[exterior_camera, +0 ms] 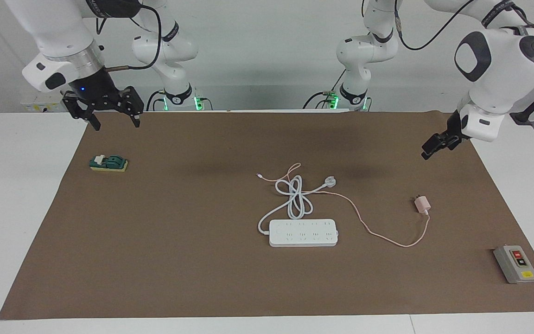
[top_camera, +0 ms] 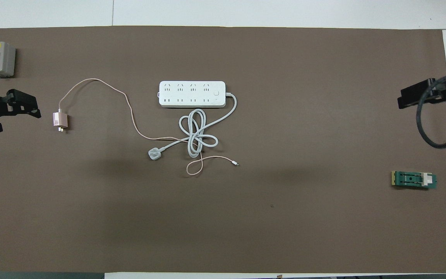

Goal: Unplug charger and place it aside

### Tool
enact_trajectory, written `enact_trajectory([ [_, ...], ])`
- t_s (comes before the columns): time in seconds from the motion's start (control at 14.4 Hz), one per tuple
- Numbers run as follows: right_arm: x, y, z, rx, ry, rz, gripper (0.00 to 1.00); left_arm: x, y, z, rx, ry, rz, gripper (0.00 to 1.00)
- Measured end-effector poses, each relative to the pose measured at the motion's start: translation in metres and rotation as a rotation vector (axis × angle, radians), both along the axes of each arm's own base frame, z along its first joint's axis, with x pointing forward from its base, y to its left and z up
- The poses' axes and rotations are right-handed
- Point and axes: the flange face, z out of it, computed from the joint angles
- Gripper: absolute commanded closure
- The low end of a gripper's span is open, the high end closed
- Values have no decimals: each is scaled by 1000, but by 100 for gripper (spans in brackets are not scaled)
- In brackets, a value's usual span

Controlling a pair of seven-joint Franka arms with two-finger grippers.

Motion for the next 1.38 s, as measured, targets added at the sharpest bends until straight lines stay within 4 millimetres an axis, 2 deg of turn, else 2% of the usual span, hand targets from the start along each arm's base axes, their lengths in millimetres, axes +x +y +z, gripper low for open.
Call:
enact_trajectory([
  [0.14, -14, -7, -3, -9, 2, -6, 0, -15, -5, 19, -1, 3, -69, 0],
  [0.28, -19, -5, -5, -21, 5, -2, 0, -21, -13, 25, -1, -3, -99, 0],
  [0.62, -21, 3, -4, -31, 3, 14, 0, -24, -16, 18, -7, 5, -187, 0],
  [1.04, -21, 2, -5, -31, 4, 13, 0, -22, -17, 16, -9, 3, -208, 0],
  [1.38, -21, 0, -5, -31, 6, 8, 0, -22, -31, 18, -10, -1, -232, 0],
])
